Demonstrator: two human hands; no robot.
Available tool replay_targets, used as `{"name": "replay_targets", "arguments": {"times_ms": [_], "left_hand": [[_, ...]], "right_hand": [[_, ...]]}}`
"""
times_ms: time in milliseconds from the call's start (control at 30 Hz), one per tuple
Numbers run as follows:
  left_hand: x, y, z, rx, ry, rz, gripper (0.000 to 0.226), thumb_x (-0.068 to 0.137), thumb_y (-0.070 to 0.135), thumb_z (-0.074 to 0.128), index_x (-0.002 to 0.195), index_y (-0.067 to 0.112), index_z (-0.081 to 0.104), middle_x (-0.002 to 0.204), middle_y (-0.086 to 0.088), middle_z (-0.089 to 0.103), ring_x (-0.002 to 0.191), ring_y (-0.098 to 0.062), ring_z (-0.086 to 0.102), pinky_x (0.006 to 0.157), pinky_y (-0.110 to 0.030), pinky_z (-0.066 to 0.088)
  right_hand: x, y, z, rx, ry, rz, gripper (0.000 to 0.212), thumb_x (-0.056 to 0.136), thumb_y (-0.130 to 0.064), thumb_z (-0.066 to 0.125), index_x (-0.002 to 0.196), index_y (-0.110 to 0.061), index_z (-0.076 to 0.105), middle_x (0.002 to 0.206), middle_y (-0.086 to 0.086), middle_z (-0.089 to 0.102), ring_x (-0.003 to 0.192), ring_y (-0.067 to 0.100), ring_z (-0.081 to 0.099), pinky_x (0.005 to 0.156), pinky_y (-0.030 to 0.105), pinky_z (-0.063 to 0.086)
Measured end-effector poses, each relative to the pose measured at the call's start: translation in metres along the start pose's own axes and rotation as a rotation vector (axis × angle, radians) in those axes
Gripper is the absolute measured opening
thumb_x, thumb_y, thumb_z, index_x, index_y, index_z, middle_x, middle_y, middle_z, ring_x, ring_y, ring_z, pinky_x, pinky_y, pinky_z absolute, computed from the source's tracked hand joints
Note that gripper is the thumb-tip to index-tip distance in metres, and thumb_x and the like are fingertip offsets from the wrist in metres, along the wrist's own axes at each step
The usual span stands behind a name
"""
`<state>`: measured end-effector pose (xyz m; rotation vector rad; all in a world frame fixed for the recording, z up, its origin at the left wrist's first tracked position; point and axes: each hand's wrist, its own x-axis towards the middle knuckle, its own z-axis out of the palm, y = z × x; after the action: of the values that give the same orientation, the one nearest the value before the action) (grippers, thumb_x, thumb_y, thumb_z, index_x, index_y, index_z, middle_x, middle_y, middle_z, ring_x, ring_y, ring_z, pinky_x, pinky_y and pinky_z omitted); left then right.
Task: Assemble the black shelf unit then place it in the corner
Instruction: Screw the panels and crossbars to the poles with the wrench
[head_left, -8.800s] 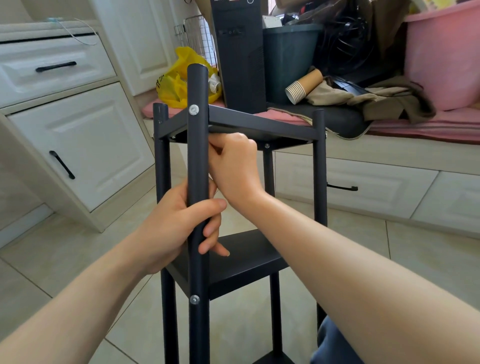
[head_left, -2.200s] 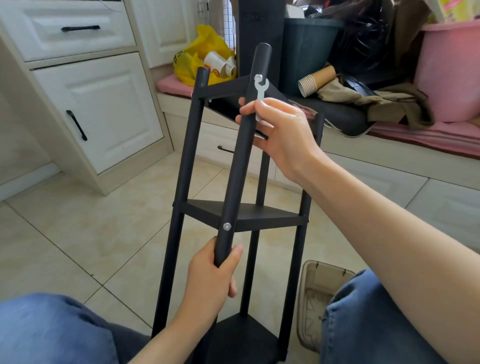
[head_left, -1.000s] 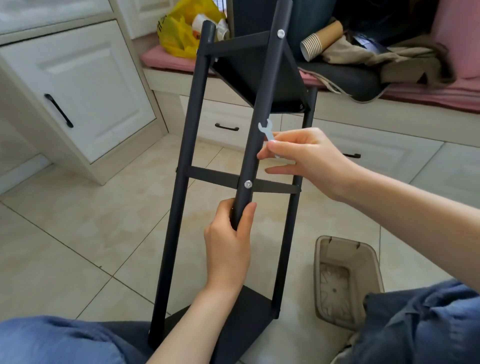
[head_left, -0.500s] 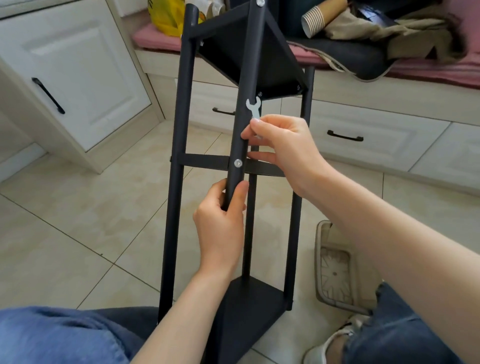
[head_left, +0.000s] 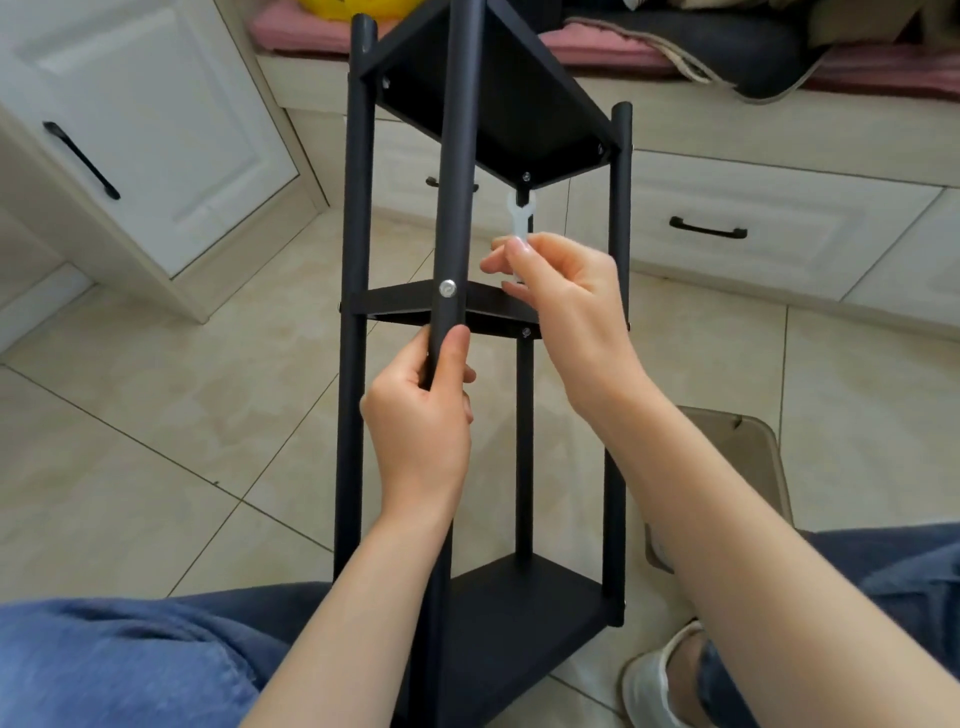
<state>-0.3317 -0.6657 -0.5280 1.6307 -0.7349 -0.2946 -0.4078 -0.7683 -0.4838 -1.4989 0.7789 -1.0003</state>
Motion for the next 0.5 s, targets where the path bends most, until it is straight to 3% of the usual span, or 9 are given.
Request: {"name": "replay_targets", "arguments": {"times_ms": [233, 333, 433, 500], "left_hand": [[0.002, -0.008, -0.009, 0.055, 0.068, 0.028, 0.033, 0.101, 0.041, 0.059, 0.078, 0.020, 0.069, 0.059, 0.000, 0.061, 0.048, -0.017, 0.058, 0.048, -0.037, 0.049], [0.002, -0.009, -0.012, 0.094, 0.086, 0.058, 0.035, 0.101, 0.043, 0.058, 0.079, 0.019, 0.070, 0.058, -0.001, 0.061, 0.051, -0.020, 0.060, 0.051, -0.043, 0.054], [0.003, -0.009, -0.013, 0.131, 0.106, 0.086, 0.032, 0.101, 0.041, 0.058, 0.085, 0.018, 0.073, 0.063, 0.004, 0.063, 0.055, -0.016, 0.062, 0.053, -0.048, 0.056], [0.003, -0.009, -0.013, 0.139, 0.113, 0.092, 0.033, 0.101, 0.041, 0.057, 0.084, 0.017, 0.072, 0.064, 0.003, 0.063, 0.055, -0.016, 0.062, 0.054, -0.049, 0.056]], "right_hand": [[-0.035, 0.030, 0.002, -0.097, 0.033, 0.057, 0.023, 0.101, -0.020, 0.053, 0.093, -0.017, 0.074, 0.101, 0.010, 0.064, 0.092, 0.003, 0.055, 0.086, 0.020, 0.045], [-0.049, 0.042, 0.005, -0.105, 0.002, 0.109, 0.021, 0.100, -0.020, 0.056, 0.098, -0.017, 0.076, 0.090, 0.001, 0.073, 0.091, 0.012, 0.064, 0.085, 0.024, 0.050], [-0.052, 0.050, 0.008, -0.157, -0.068, 0.187, 0.020, 0.098, -0.023, 0.058, 0.103, -0.018, 0.077, 0.089, 0.004, 0.075, 0.092, 0.021, 0.067, 0.084, 0.027, 0.050], [-0.050, 0.054, 0.010, -0.211, -0.125, 0.243, 0.021, 0.098, -0.026, 0.058, 0.105, -0.019, 0.077, 0.076, 0.000, 0.073, 0.079, 0.021, 0.068, 0.082, 0.033, 0.052]]}}
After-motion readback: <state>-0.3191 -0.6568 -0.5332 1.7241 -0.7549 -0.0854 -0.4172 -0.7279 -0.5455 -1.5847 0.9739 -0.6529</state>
